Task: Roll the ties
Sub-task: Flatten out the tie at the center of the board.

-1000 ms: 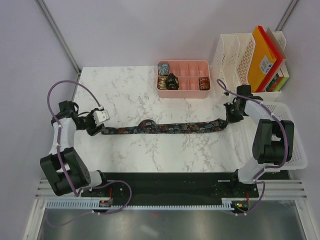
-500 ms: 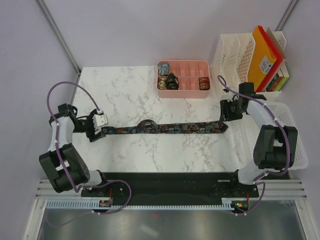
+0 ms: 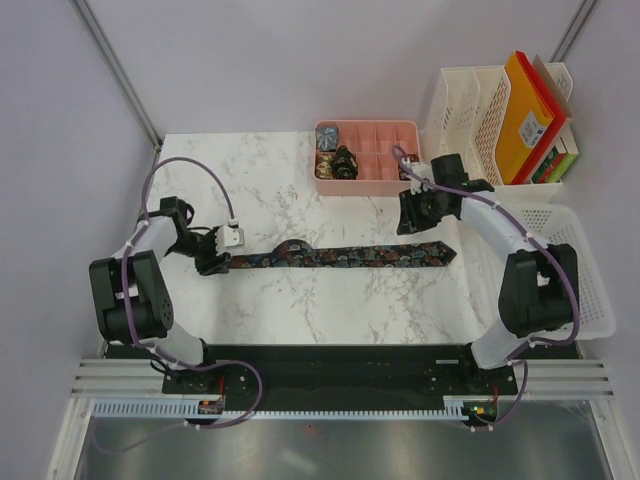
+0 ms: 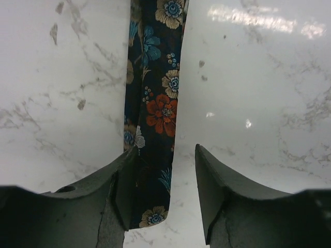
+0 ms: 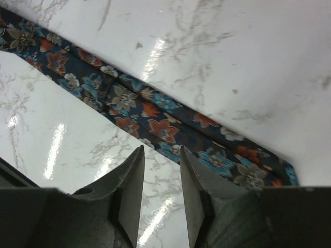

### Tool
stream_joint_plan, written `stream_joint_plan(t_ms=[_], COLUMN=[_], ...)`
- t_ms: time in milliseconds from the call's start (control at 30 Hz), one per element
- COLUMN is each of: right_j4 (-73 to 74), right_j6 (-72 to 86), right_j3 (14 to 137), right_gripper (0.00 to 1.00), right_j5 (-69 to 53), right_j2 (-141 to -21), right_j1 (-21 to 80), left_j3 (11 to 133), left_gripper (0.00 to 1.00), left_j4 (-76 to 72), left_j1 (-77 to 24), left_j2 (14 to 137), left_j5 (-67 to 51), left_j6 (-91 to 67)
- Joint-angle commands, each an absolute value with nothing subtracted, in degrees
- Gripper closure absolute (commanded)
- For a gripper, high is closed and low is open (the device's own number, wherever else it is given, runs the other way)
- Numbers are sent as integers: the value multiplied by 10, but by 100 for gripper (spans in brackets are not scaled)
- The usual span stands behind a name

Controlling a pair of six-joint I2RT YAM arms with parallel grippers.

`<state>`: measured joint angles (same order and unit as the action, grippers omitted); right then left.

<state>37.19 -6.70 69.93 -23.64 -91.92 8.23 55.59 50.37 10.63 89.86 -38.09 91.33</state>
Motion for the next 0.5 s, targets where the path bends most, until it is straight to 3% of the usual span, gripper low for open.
stream_joint_plan(t_ms=[0,267,467], right_j4=[323,299,226], right_j6=[-24,-23,34], right_j3=[735,763,792], right_gripper=[61,73,74], right_j5=[-261,-267,-317], right_j2=[-969,-1029,-1057], right_j1=[138,215,259], left_j3=[591,602,601], left_gripper=[46,53,55], left_j4=[500,506,462], left_j1=[157,207,214], left_j2=[907,909,935], left_j5=[-329,-308,-289], left_j6=[932,969,911])
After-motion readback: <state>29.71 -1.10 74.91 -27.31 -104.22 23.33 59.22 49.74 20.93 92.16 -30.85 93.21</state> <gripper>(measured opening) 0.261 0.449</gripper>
